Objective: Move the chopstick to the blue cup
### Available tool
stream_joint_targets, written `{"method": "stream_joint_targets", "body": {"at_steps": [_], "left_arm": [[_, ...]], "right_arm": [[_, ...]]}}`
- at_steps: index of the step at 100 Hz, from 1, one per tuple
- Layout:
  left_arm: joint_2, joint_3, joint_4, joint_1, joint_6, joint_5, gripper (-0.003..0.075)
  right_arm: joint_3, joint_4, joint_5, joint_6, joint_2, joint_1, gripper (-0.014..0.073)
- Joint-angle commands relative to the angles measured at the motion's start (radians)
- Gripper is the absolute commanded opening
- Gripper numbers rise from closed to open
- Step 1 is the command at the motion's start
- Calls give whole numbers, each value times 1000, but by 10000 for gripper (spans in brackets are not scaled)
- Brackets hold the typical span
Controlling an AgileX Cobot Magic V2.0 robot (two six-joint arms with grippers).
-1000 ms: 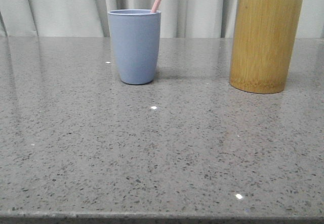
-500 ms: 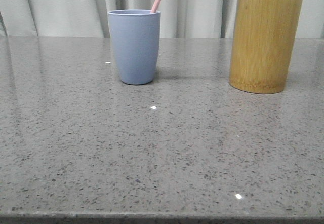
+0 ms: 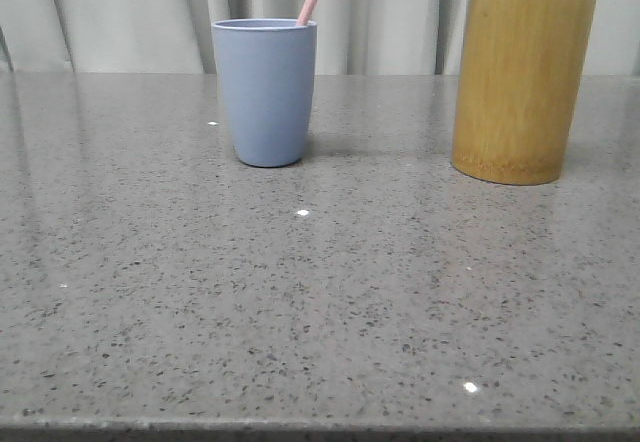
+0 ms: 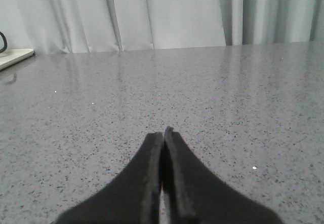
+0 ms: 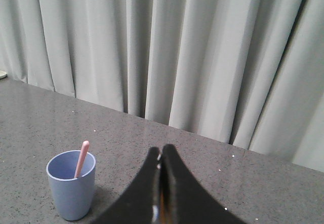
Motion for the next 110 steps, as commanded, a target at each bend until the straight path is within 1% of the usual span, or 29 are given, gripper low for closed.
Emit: {"method": "stream_joint_targets", "body": {"at_steps": [1,12,27,110], "left_arm": [[-34,9,12,-22,-21,-48,-19],[-34,9,12,-38,-21,-18,-19],[-34,9,12,-40,-21,-37,-19],[-34,9,12,-40,-21,-31,-19]], "right_arm": [[-25,-3,-73,-8,2,-5,-69],[-25,-3,-71,-8,2,-5,-69],[-25,-3,-71,-8,2,-5,-69],[-25,-3,-79,-8,2,-5,-69]]}}
